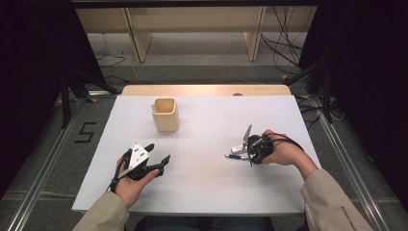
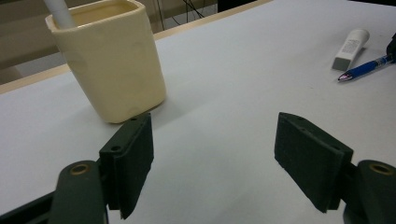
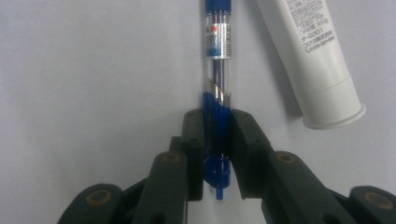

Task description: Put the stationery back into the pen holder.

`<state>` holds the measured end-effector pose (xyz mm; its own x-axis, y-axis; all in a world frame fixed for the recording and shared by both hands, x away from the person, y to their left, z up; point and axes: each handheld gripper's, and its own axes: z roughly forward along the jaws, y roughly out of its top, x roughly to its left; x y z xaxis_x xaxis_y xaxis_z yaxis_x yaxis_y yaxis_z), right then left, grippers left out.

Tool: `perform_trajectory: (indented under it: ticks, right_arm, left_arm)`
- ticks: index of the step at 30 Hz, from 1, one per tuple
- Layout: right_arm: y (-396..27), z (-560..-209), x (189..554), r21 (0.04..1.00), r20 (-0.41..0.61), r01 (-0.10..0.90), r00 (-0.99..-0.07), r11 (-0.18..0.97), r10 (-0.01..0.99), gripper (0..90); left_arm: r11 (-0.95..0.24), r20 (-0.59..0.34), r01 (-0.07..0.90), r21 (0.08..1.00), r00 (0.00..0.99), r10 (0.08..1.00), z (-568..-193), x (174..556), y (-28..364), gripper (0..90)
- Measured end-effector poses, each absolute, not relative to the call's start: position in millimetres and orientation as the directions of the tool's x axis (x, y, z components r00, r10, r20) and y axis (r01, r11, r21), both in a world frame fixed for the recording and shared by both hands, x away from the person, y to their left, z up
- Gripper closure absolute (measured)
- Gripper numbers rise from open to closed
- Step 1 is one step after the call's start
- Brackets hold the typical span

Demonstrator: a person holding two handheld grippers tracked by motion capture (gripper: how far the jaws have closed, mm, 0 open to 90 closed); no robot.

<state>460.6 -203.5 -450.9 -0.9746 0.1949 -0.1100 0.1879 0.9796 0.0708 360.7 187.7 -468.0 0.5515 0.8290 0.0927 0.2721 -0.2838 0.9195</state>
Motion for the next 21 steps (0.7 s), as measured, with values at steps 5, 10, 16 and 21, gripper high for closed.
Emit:
perform_trajectory:
  ticks: [5,10,16,21]
  right_arm:
    - [-205,-449,459,0.099,-0.124,0.188,-0.972,0.977,0.2,76.5]
    - [-206,-445,456,0.13,-0.116,0.192,-0.972,0.973,0.207,76.5]
    - [-207,-438,452,0.199,-0.131,0.192,-0.967,0.961,0.22,76.6]
    - [-205,-433,447,0.256,-0.153,0.2,-0.958,0.946,0.244,76.5]
  left_arm:
    - [-0.282,0.091,0.272,0.92,0.552,0.829,-468,361,188,28.2]
    - [-0.282,0.091,0.272,0.92,0.552,0.829,-468,361,188,28.2]
    - [-0.281,0.089,0.273,0.92,0.552,0.829,-468,361,188,28.5]
    - [-0.277,0.086,0.275,0.921,0.55,0.83,-468,361,188,28.3]
